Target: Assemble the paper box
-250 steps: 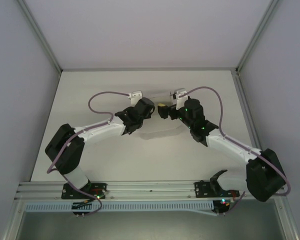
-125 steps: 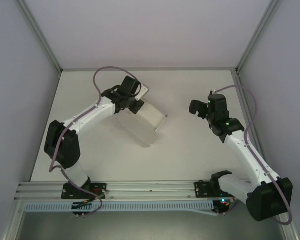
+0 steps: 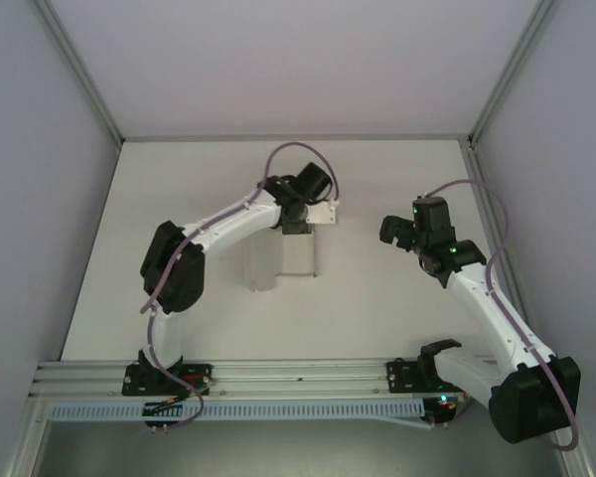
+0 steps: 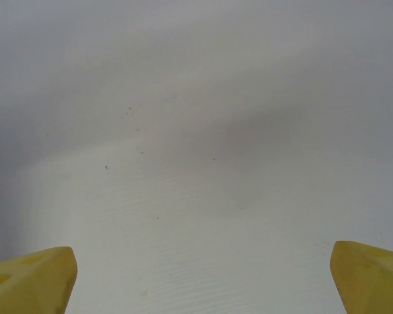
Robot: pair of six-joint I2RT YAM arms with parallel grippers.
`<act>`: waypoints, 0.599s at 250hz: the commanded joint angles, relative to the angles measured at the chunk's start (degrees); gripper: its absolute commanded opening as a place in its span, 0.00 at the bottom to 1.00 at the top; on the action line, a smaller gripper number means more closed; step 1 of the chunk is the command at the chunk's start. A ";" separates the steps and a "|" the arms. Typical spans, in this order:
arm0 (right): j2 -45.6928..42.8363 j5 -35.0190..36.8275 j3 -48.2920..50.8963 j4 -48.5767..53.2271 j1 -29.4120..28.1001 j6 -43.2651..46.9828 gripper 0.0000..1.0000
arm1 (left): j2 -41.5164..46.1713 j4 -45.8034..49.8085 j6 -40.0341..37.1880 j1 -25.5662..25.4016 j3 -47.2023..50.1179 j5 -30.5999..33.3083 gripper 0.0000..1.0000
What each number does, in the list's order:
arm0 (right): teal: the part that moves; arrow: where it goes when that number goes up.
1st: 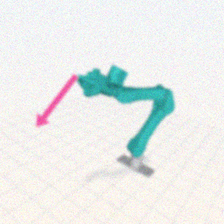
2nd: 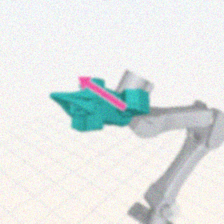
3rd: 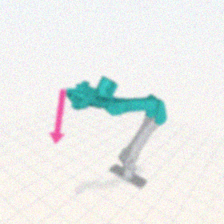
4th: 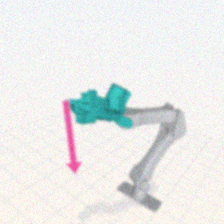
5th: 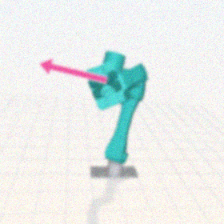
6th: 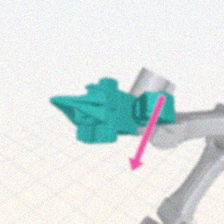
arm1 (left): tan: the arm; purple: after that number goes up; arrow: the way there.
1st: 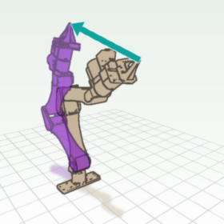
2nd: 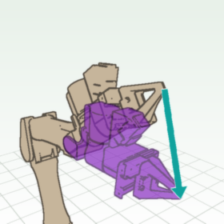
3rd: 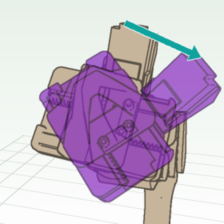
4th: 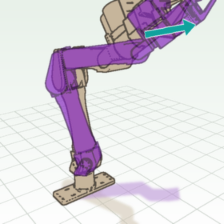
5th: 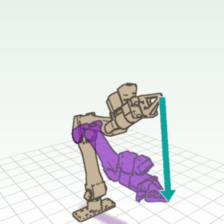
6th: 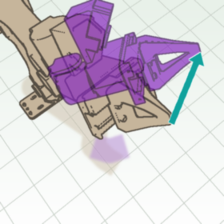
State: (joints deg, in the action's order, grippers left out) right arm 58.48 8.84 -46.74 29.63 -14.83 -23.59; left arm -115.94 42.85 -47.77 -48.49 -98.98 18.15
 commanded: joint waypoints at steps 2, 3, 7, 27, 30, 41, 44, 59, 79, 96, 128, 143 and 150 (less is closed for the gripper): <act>-2.43 1.29 1.01 1.74 0.90 0.93 1.00 | -2.21 -7.80 -10.11 -2.27 3.74 7.75 0.00; -2.50 1.37 1.02 1.75 0.92 0.93 1.00 | -2.20 -8.58 -10.31 -2.33 3.94 7.85 0.00; -2.70 1.58 1.10 1.83 1.01 0.94 1.00 | -2.03 -10.85 -10.99 -2.69 4.94 8.26 0.00; -3.80 2.12 1.60 1.93 1.47 0.96 1.00 | -0.92 -22.76 -16.18 -4.66 10.90 10.77 0.00; -3.84 2.26 1.77 1.86 1.55 0.88 1.00 | -0.80 -24.65 -17.07 -5.02 11.90 11.17 0.00; -4.61 2.83 2.21 1.69 1.65 0.25 1.00 | -0.66 -29.63 -20.44 -6.36 14.93 12.02 0.00; -4.79 2.78 2.38 1.62 1.72 0.15 1.00 | -0.75 -30.69 -21.19 -6.70 15.67 12.15 0.00; -5.58 3.64 3.11 1.18 1.91 -0.32 1.00 | -1.29 -33.85 -24.25 -8.30 17.98 11.90 0.00; -6.22 4.39 3.78 1.05 2.42 -0.93 1.00 | -2.17 -35.44 -24.70 -9.64 18.60 9.96 0.00; -6.52 4.49 4.35 0.88 2.70 -1.28 1.00 | -3.45 -32.29 -23.59 -10.38 16.67 10.01 0.01; -5.94 3.01 4.75 1.13 2.97 -0.25 1.00 | -3.85 -25.97 -17.21 -10.58 11.00 9.17 0.30; -5.25 2.62 4.59 1.31 3.12 0.02 1.00 | -2.88 -23.47 -15.42 -10.66 9.30 8.61 0.48; -4.85 2.36 4.47 1.33 3.14 0.19 1.00 | -2.14 -22.94 -14.98 -10.65 9.07 8.09 0.55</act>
State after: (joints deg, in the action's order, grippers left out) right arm 52.80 11.42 -42.68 30.37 -12.25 -23.83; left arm -119.22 16.05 -66.67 -59.35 -86.02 27.31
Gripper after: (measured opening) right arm 0.998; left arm 0.430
